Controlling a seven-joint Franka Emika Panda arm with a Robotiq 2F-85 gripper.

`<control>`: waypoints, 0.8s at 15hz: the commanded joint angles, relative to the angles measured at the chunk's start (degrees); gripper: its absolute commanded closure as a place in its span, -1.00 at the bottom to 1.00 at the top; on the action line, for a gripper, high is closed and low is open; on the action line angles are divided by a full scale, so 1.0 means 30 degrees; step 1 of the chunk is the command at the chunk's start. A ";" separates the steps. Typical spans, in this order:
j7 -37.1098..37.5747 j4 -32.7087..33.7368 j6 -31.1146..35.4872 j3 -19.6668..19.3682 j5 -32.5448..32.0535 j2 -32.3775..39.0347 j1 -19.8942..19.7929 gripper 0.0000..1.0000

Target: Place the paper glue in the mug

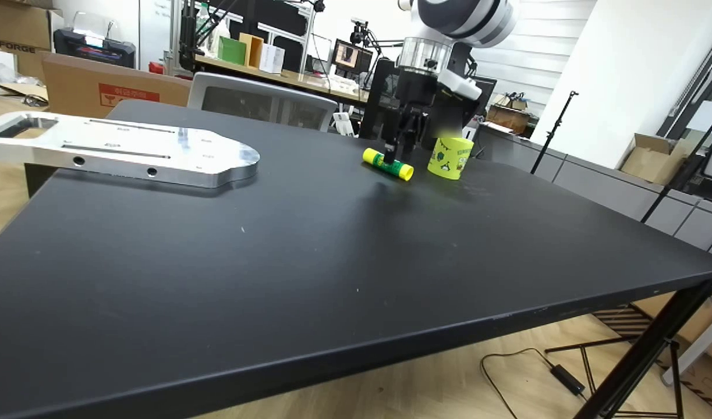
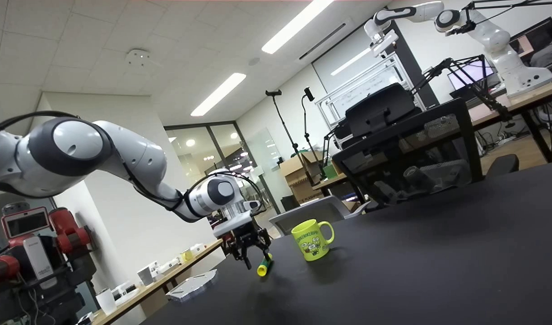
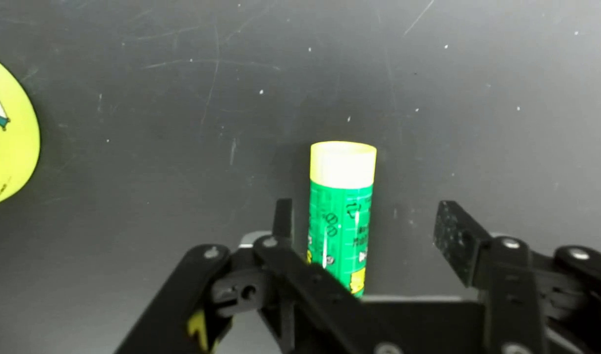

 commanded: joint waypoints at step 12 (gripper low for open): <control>0.4099 0.1974 -0.6526 -0.1015 0.1176 -0.0112 0.0019 0.82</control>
